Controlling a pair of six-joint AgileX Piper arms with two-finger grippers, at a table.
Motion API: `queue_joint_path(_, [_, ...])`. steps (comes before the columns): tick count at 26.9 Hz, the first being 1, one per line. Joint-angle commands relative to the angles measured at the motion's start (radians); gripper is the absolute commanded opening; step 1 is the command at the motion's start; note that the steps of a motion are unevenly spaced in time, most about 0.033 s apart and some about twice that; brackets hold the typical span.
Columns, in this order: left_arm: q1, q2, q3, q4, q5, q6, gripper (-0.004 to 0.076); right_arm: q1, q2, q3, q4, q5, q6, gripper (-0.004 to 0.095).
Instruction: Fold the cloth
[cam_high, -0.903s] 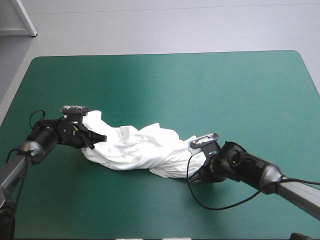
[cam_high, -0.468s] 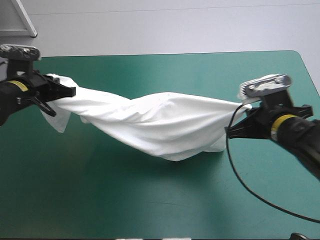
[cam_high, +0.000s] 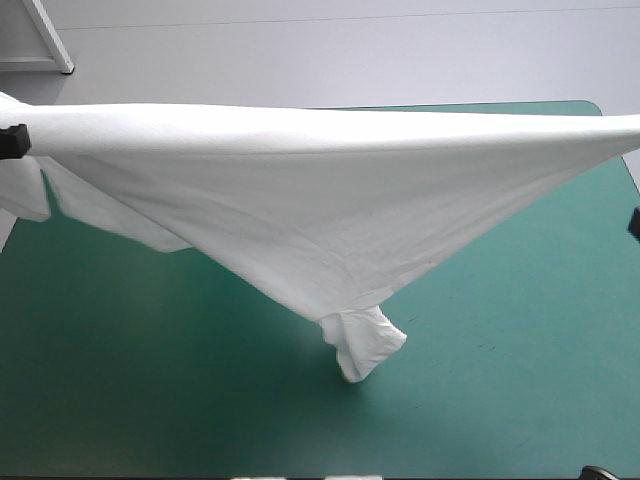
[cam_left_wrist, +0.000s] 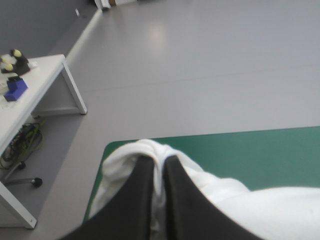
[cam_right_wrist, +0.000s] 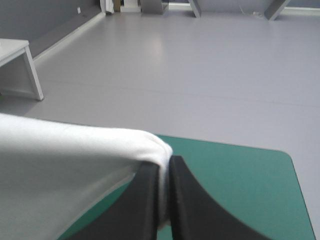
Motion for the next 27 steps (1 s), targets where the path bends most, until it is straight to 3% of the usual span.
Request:
queue_joint_path(1, [0.0, -0.027, -0.061, 0.096, -0.027, 0.005, -0.0008, -0.007, 0.003, -0.117, -0.092, -0.009, -0.046, -0.0015])
queue_joint_path(8, [0.0, -0.035, -0.061, 0.055, -0.023, 0.001, -0.0008, -0.007, 0.02, -0.171, -0.092, -0.087, -0.062, -0.0015])
queue_joint_path(15, [0.0, 0.063, -0.061, -0.06, -0.021, 0.026, -0.0008, -0.007, 0.205, -0.171, -0.149, -0.104, -0.093, -0.0015])
queue_joint_path(22, [0.0, 0.261, -0.061, -0.056, -0.079, 0.05, -0.0008, -0.024, 0.481, -0.171, -0.405, -0.132, -0.018, -0.0015])
queue_joint_path(24, [0.0, 0.349, -0.061, -0.054, -0.13, 0.053, -0.0008, -0.095, 0.587, -0.171, -0.337, -0.185, 0.012, -0.0015])
queue_joint_path(27, [0.0, 0.501, -0.061, -0.054, -0.224, 0.069, -0.0008, -0.249, 0.771, -0.171, -0.116, -0.323, 0.012, -0.0015])
